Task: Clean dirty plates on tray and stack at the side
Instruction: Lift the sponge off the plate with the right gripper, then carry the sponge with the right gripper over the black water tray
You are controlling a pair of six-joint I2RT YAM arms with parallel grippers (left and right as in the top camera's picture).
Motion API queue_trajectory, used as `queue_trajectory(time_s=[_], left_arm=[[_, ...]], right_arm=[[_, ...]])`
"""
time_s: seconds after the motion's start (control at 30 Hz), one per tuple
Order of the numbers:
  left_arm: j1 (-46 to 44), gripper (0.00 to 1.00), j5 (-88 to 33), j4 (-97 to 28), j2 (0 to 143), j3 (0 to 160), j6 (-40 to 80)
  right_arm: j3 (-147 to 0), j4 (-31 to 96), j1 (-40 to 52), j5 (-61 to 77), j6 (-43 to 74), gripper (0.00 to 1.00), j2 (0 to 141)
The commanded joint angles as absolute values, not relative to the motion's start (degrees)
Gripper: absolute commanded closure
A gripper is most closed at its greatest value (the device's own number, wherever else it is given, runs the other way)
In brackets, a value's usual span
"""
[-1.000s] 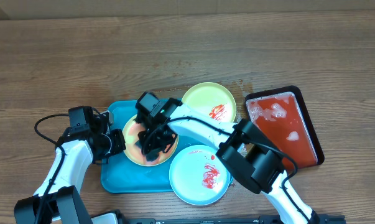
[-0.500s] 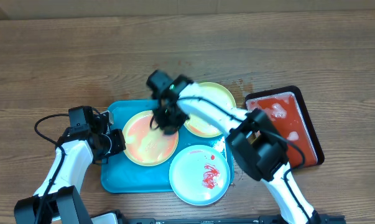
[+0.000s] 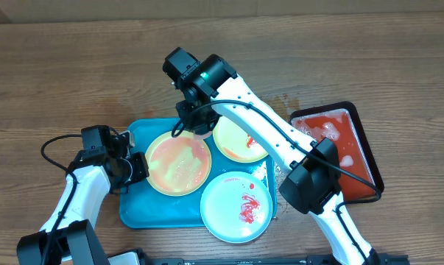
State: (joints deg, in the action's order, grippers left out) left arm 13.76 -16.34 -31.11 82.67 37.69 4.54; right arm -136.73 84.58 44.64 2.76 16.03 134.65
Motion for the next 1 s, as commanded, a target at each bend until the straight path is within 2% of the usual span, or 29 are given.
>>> queue_trajectory(time_s=[0.0,0.2,0.57,0.97], left_arm=[[13.8,0.96,-17.1,-31.2,82.8,38.9,5.4],[13.8,0.95,-18.1,-36.0,82.7,45.5,6.5],[13.7,0.95,-18.0,-46.4,79.1,60.4,5.5],[5.6,0.96,-13.3,-51.1,67.0,61.6,1.7]], right_arm=[[-139.7,89.6,43.2,-9.5,25.0,0.96,132.3],[-139.6,97.1,40.5,-16.8,30.4,0.96,129.1],[-139.5,97.1,33.0,-11.8,29.8,0.96,125.1],[-139.5,97.1,19.5,-7.1,28.9,0.96,125.1]])
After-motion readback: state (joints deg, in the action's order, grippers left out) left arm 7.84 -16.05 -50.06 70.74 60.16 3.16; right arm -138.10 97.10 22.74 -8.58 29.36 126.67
